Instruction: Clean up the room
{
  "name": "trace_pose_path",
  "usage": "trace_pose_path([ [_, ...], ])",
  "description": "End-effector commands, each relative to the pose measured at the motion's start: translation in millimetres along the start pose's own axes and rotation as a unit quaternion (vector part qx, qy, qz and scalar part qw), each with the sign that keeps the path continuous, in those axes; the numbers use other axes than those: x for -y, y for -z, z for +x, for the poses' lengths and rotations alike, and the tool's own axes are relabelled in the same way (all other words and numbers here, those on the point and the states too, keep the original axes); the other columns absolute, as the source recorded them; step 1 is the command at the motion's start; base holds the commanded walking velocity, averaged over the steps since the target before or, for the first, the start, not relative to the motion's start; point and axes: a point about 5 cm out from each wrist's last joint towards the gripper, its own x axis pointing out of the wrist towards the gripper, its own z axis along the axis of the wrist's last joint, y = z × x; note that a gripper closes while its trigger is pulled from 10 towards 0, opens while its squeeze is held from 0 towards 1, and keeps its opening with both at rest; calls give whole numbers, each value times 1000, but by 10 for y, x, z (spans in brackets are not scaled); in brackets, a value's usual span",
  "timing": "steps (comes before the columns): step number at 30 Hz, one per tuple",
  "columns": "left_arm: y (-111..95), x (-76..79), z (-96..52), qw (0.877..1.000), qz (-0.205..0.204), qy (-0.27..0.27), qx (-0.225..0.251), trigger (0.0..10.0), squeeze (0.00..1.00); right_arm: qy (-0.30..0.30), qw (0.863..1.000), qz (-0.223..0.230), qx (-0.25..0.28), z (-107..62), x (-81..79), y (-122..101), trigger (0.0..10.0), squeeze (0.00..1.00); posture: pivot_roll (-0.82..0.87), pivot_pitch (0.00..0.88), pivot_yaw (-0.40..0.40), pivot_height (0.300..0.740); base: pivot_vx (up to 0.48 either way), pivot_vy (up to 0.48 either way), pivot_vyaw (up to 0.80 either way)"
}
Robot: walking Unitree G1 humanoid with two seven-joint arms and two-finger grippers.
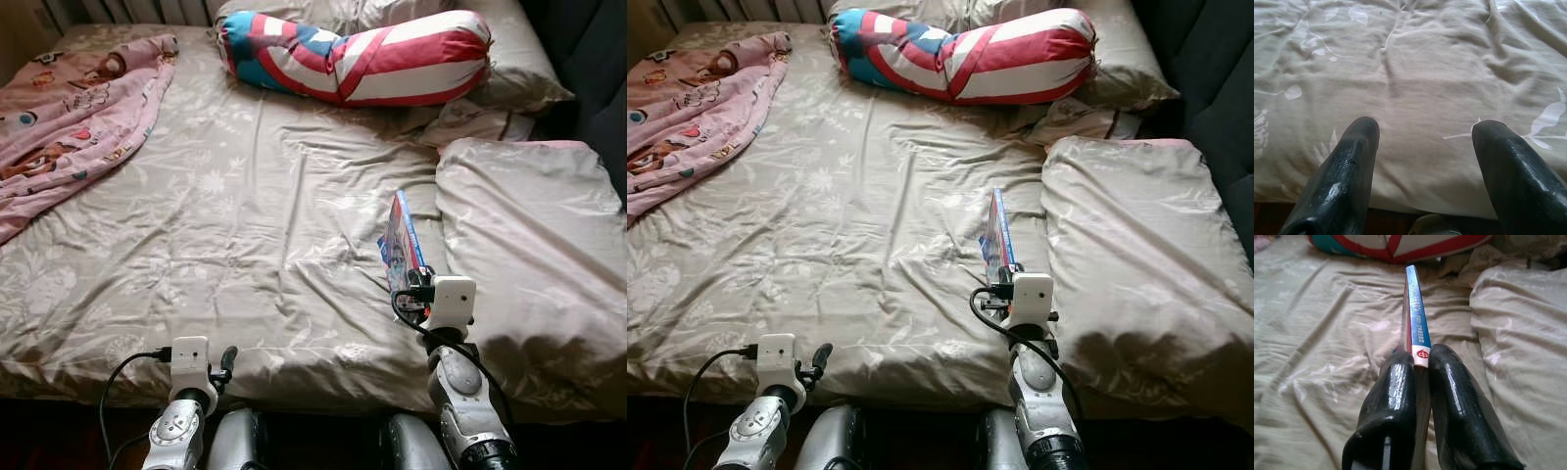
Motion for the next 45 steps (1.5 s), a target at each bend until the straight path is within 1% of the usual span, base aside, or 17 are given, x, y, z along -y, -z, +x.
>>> trace_pose_path([
  [1,75,-21,-40,1000,-3,0,-14,10000,0,2,1000,-8,0,24,-10,-33,10000,0,-19,222,7,641,0,0,0],
  [3,80,-24,-42,1000,-3,0,-16,10000,0,6,1000,-9,4,23,-2,-38,10000,0,-19,222,7,626,0,0,0],
  [4,83,-24,-43,1000,-3,0,-16,10000,0,7,1000,-4,15,15,7,-54,10000,0,-19,222,7,621,0,0,0],
  [6,84,-25,-43,1000,-3,0,-17,10000,0,8,1000,1,20,10,13,-62,10000,0,-19,222,7,621,0,0,0],
  [10,96,-23,-47,1000,-2,1,-20,10000,0,5,1000,-5,17,12,3,-60,10000,0,-19,222,7,621,0,0,0],
  [17,102,-29,-48,1000,-3,2,-22,10000,0,2,1000,-2,14,7,-15,-53,10000,0,-20,222,11,621,0,0,0],
  [24,114,-36,-53,1000,-4,3,-25,10000,0,-11,1000,3,11,4,-51,-41,10000,0,-20,222,12,621,0,0,0],
  [33,129,-40,-58,1000,-4,2,-30,10000,0,-49,999,4,13,-15,-151,-42,10000,0,-20,227,11,621,0,0,0],
  [39,136,-42,-60,999,-5,1,-32,10000,0,-50,999,12,13,-11,-153,-48,10000,0,-21,229,12,621,0,0,0],
  [45,139,-41,-61,999,-4,3,-33,10000,0,-55,998,14,14,-2,-167,-57,10000,0,-22,230,12,621,267,0,0],
])
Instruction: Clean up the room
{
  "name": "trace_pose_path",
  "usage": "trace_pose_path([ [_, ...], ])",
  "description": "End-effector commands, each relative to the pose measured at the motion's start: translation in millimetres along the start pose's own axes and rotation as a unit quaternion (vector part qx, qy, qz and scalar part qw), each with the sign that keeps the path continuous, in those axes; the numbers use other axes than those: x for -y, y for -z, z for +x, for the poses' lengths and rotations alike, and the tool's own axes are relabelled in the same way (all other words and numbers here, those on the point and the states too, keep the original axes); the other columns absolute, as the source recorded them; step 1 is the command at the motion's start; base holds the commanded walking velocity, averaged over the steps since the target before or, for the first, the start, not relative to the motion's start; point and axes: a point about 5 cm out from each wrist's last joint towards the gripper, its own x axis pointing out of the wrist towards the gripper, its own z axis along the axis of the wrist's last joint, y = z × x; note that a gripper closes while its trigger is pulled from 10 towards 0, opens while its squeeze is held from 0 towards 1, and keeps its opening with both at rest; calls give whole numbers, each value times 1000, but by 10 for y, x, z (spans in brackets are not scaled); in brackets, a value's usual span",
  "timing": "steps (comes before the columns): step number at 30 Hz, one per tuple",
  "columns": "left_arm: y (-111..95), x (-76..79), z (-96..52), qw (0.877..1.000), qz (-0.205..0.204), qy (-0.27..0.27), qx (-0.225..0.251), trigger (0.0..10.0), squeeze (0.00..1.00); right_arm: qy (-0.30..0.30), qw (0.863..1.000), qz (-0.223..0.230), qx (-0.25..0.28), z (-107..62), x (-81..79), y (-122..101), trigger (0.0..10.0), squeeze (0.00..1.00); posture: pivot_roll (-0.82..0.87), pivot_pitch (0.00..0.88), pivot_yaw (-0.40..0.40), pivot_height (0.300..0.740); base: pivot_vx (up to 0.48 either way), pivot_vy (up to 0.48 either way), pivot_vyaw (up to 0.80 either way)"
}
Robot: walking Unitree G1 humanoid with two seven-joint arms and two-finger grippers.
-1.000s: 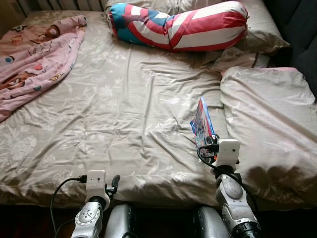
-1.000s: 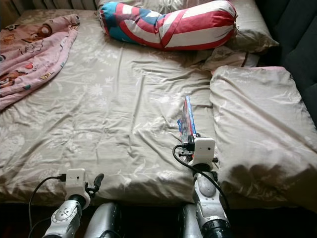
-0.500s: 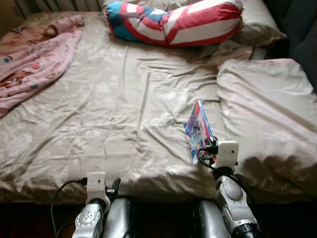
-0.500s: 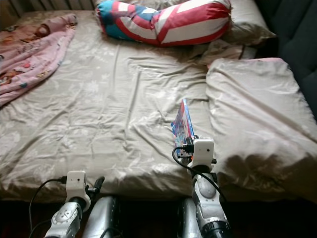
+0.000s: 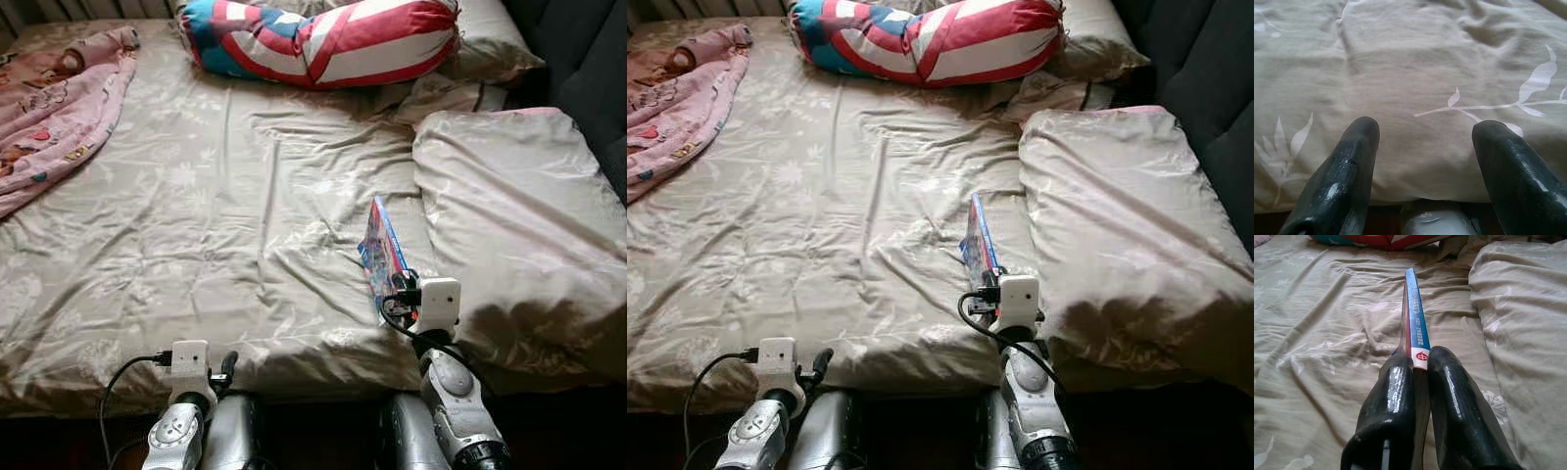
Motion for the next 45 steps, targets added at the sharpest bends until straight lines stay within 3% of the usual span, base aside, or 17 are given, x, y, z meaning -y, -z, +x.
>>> trace_pose_path([
  [1,87,-32,-41,1000,-4,-4,-19,10000,0,-6,1000,4,21,20,-25,-85,10000,0,-22,230,12,621,285,0,0],
  [10,90,-39,-42,1000,-4,-5,-20,10000,0,-22,999,5,24,52,-44,-116,10000,0,-20,232,15,621,301,0,0],
  [22,92,-50,-46,1000,-3,-5,-20,10000,0,-30,999,7,29,226,-10,-247,10000,0,-12,236,18,621,321,0,0],
  [28,98,-75,-58,1000,2,-8,-19,10000,0,-6,995,94,11,366,23,-286,10000,0,12,249,30,621,0,0,0],
  [30,102,-85,-65,1000,3,-7,-18,10000,0,2,990,142,-4,392,25,-252,10000,0,22,257,34,621,0,0,0],
  [35,125,-114,-93,1000,7,-7,-18,10000,0,-27,981,187,-32,394,-49,-154,10000,0,46,269,43,621,0,0,0],
  [37,142,-139,-113,1000,9,-9,-19,10000,0,-25,971,235,-38,405,-59,-133,10000,0,56,279,50,621,0,0,0],
  [45,176,-206,-161,1000,16,-10,-19,10000,0,-39,951,308,3,460,-65,-247,10000,0,68,299,68,621,0,0,0],
])
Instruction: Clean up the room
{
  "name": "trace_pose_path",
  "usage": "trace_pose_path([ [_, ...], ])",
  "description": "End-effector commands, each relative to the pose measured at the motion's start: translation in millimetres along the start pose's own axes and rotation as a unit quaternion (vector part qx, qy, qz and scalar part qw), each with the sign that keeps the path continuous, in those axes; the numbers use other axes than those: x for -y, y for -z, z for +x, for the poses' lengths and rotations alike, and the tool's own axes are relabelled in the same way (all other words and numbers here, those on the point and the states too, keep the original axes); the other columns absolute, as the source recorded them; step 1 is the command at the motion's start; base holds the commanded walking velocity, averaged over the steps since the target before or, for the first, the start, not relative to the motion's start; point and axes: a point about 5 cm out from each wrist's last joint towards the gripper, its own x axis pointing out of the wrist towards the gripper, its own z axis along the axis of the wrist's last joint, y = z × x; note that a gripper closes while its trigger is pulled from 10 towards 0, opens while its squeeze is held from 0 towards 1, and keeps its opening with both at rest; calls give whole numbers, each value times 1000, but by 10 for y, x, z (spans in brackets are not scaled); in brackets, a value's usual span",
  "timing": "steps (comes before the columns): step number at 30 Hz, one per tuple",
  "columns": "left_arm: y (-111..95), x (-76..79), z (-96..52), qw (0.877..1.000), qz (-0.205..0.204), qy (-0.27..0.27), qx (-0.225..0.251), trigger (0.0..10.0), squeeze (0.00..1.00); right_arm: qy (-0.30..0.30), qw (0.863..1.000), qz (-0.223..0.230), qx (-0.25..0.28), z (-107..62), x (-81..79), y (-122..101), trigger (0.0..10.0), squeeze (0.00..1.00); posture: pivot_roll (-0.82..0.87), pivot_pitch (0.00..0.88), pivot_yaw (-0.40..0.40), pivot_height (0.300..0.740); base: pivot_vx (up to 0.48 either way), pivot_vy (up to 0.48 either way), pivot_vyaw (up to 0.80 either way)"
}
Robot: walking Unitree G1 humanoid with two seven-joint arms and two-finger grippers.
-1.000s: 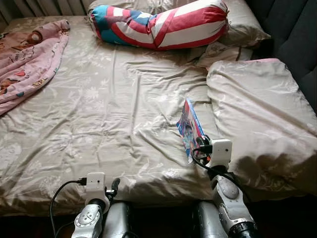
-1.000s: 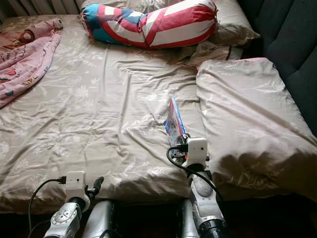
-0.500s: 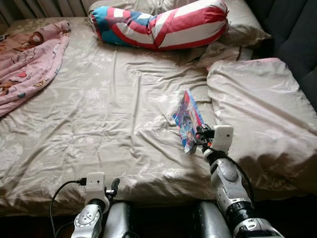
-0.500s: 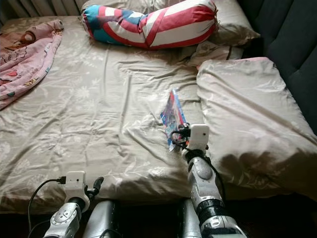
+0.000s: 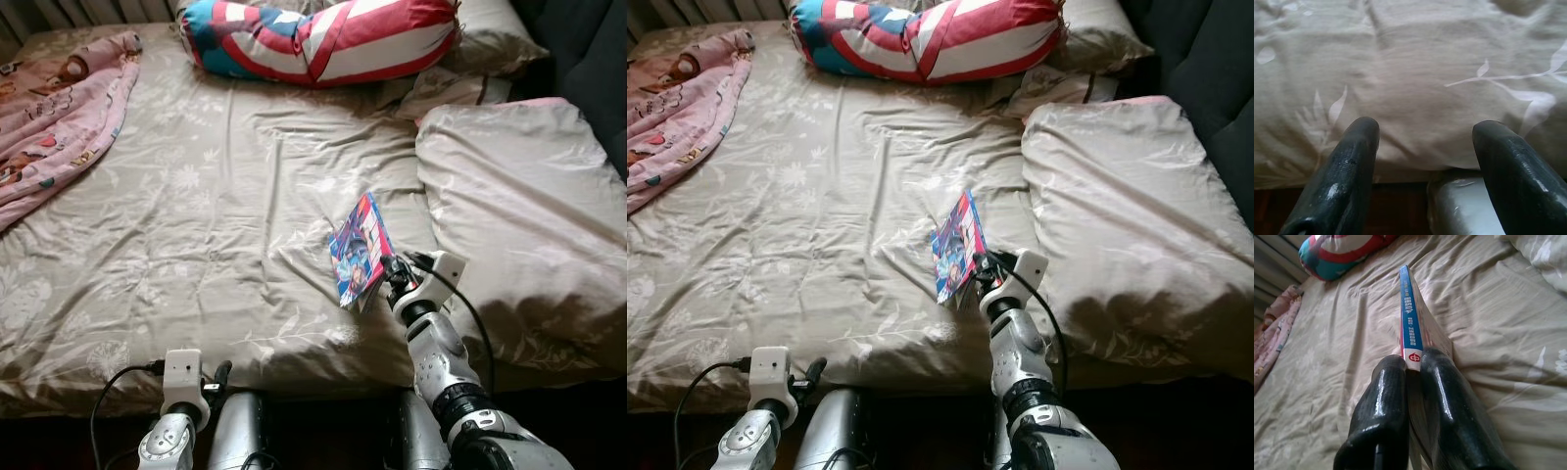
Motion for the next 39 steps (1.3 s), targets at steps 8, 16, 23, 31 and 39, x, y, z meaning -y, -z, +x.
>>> trace_pose_path([
  [8,95,-99,-89,1000,13,-2,-10,10000,0,-48,995,74,35,71,-113,-112,10000,0,78,307,77,621,0,0,0],
  [16,94,-84,-86,1000,14,2,-11,10000,0,-114,987,104,47,69,-270,-89,10000,0,75,300,78,621,0,0,0],
  [23,106,-65,-86,1000,14,4,-14,10000,0,-68,995,76,7,-16,-142,111,10000,0,72,290,73,621,0,0,0],
  [31,138,-54,-99,1000,13,8,-21,10000,0,10,999,39,-33,-174,155,267,10000,0,72,289,76,621,0,0,0],
  [39,161,-59,-112,999,14,11,-27,10000,0,123,992,-4,-26,-261,475,164,10000,0,71,299,81,621,0,0,0],
])
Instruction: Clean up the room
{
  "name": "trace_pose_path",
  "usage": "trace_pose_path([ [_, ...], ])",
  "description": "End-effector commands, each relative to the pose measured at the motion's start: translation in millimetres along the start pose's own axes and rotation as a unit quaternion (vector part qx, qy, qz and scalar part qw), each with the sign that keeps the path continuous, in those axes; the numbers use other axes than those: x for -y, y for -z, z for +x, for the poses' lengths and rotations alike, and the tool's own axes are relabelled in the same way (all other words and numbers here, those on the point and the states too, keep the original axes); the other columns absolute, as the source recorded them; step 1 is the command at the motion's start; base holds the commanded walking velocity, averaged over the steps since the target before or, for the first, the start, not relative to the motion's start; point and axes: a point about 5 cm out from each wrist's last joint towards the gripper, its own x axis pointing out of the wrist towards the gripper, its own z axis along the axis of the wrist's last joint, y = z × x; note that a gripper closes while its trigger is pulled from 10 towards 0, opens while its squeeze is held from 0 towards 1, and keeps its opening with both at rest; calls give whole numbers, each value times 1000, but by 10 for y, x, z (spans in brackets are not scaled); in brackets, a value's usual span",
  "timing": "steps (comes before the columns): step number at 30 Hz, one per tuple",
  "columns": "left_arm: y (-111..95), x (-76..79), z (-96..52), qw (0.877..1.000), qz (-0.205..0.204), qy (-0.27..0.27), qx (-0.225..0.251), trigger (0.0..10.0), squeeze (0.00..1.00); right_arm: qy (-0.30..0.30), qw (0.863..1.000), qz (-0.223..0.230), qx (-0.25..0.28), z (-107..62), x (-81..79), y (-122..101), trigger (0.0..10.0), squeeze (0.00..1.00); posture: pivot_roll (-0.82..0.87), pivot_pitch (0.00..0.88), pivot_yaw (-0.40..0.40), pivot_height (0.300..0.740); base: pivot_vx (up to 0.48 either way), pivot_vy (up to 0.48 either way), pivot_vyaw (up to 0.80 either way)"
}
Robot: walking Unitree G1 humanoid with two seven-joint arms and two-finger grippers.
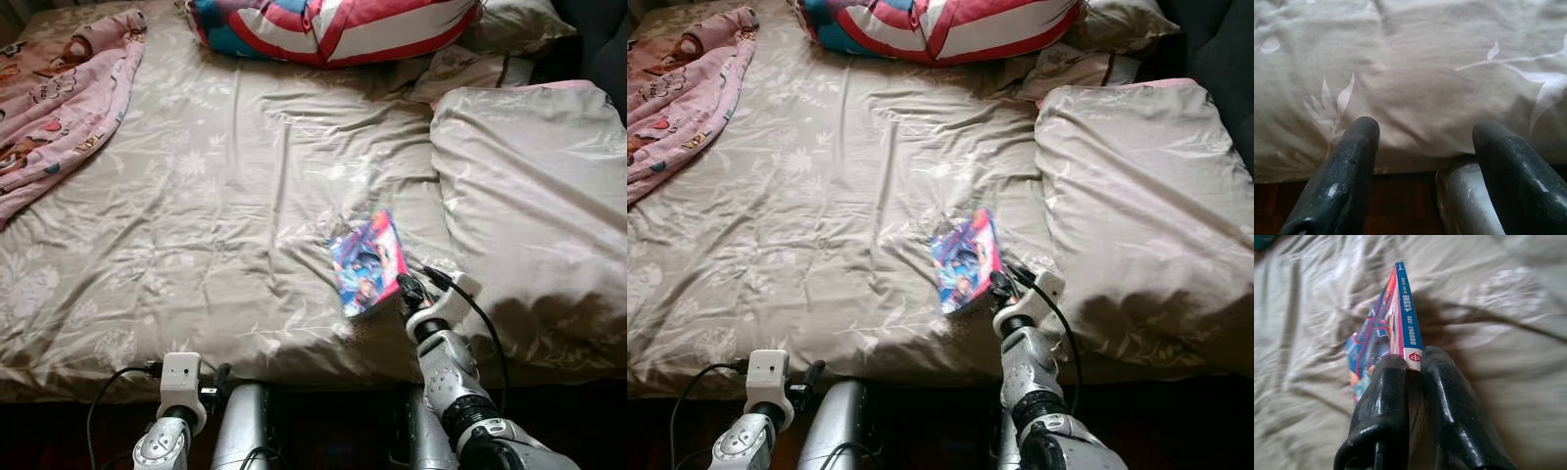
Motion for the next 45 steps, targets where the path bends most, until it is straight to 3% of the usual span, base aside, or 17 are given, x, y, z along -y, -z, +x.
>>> trace_pose_path([
  [1,142,-31,-77,1000,-2,-3,-29,10000,0,15,1000,-9,4,-27,60,12,10000,0,70,300,82,621,0,0,0],
  [43,191,-15,-91,999,2,3,-45,10000,0,62,998,-29,-1,-58,130,57,10000,20,72,307,84,621,0,0,0],
  [44,191,-14,-90,999,1,3,-45,10000,0,62,998,-29,-1,-57,130,57,10000,208,72,307,84,621,0,0,0],
  [45,190,-13,-90,999,1,3,-45,10000,0,62,998,-28,0,-57,131,55,10000,545,72,307,84,621,0,0,0],
])
